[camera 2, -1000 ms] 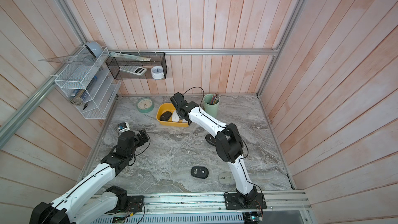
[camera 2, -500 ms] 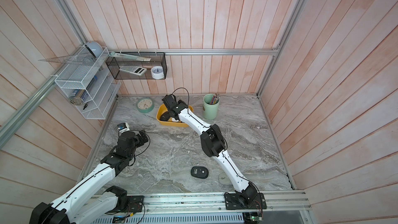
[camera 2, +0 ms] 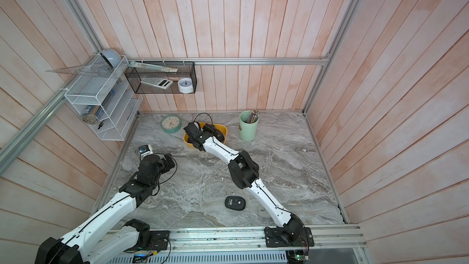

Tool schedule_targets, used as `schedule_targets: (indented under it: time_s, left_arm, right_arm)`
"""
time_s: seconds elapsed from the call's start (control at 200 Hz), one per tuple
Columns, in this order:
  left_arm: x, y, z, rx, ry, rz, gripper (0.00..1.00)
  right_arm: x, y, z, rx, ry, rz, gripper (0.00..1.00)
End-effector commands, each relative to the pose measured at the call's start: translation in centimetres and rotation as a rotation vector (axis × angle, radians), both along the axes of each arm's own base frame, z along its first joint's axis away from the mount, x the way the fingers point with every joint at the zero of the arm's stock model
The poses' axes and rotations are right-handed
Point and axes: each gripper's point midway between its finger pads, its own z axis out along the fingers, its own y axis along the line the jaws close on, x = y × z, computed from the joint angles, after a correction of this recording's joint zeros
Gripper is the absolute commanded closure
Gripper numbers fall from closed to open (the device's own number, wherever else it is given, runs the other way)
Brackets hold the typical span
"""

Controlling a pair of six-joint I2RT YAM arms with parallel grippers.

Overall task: Put the mouse in the storage box
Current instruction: Place the mouse in the storage box.

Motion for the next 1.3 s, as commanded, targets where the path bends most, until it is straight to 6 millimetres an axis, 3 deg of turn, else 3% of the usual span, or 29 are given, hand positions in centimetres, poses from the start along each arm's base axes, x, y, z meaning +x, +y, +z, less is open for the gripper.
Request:
schedule_targets:
  time_s: [0.0,0.185,0.195,0.21,0.36,0.565,0.735,0.87,0.97,1.125,1.295]
  left_arm:
    - [0.0,0.3,-0.1,0.012,0.005,0.008,0.00]
    - [0.2,-0.2,-0.5,0.005,0.017,-0.013,0.00]
    - [0.3,-0.2,-0.4,0.004,0.016,-0.013,0.00]
    - [0.3,-0.3,-0.5,0.004,0.019,-0.016,0.00]
    - [0.8,-1.5,-1.2,-0.020,0.041,-0.075,0.00]
    - [1.4,-3.7,-3.0,-0.069,0.107,-0.166,0.00]
    - [1.3,-5.5,-4.9,-0.136,0.230,-0.214,0.00]
    - [0.5,-7.6,-6.2,-0.175,0.348,-0.240,0.00]
    - [-0.5,-10.3,-6.4,-0.163,0.400,-0.296,0.00]
    - [-1.6,-14.4,-5.9,-0.198,0.420,-0.363,0.00]
    - [-1.1,-18.6,-4.6,-0.255,0.391,-0.380,0.00]
  right_arm:
    - [-1.0,0.5,0.2,0.053,0.043,0.001,0.30]
    - [-2.2,0.7,3.2,0.209,0.091,-0.024,0.28]
    - [-2.4,0.7,4.8,0.235,0.079,-0.024,0.28]
    - [-2.5,0.6,5.5,0.256,0.077,-0.027,0.28]
    - [-3.9,-0.6,10.0,0.386,0.077,-0.068,0.27]
    - [-7.1,-4.0,14.1,0.503,0.065,-0.102,0.27]
    - [-10.9,-9.1,16.2,0.627,0.031,-0.143,0.25]
    - [-14.3,-13.8,16.2,0.709,0.014,-0.201,0.25]
    - [-16.7,-17.5,15.9,0.772,-0.010,-0.254,0.25]
    - [-20.0,-22.6,14.1,0.898,0.009,-0.319,0.25]
    - [-23.7,-27.3,11.3,0.921,0.003,-0.386,0.24]
